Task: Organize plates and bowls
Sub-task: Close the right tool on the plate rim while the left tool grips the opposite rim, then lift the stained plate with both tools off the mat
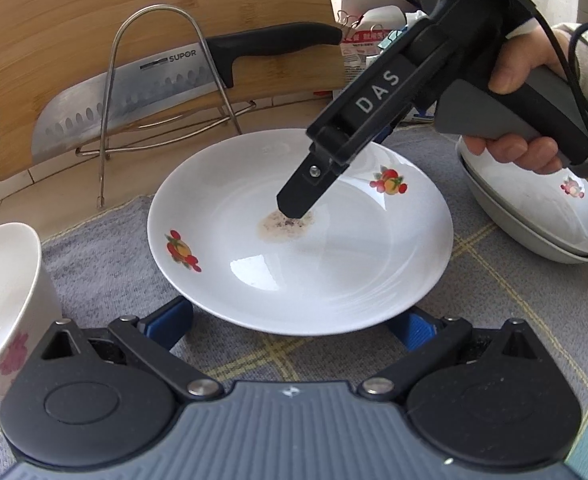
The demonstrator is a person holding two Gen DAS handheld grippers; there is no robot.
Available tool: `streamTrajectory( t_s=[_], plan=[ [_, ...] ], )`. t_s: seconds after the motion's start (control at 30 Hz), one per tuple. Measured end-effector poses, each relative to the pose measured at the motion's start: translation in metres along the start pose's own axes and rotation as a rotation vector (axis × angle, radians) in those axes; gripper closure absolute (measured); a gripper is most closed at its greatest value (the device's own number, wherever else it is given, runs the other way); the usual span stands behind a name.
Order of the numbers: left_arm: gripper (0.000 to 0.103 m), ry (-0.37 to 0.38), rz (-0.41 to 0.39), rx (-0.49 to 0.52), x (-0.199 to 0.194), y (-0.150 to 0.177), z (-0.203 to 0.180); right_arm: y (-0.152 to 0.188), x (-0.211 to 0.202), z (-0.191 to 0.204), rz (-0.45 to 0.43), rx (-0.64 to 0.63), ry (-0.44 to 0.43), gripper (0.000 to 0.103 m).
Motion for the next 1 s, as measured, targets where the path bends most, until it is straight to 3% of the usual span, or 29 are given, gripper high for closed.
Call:
streamTrajectory(
  t_s=[1.0],
  plan=[
    [0.0, 0.02, -0.042, 0.065, -0.002, 0.0, -0.003, -0.025, 0.006, -0.004, 0.051, -0.085, -0.126, 0.0]
  ],
)
Point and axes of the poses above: each gripper's, at about its wrist camera, not at the fingertips, and x roughly the way its jaws point, z to its left, y to its underside, the point moved 4 cm from there along x, roughly the way its jaws point, and after that the axes turned 2 degrees about -y, right-handed, at the moved point
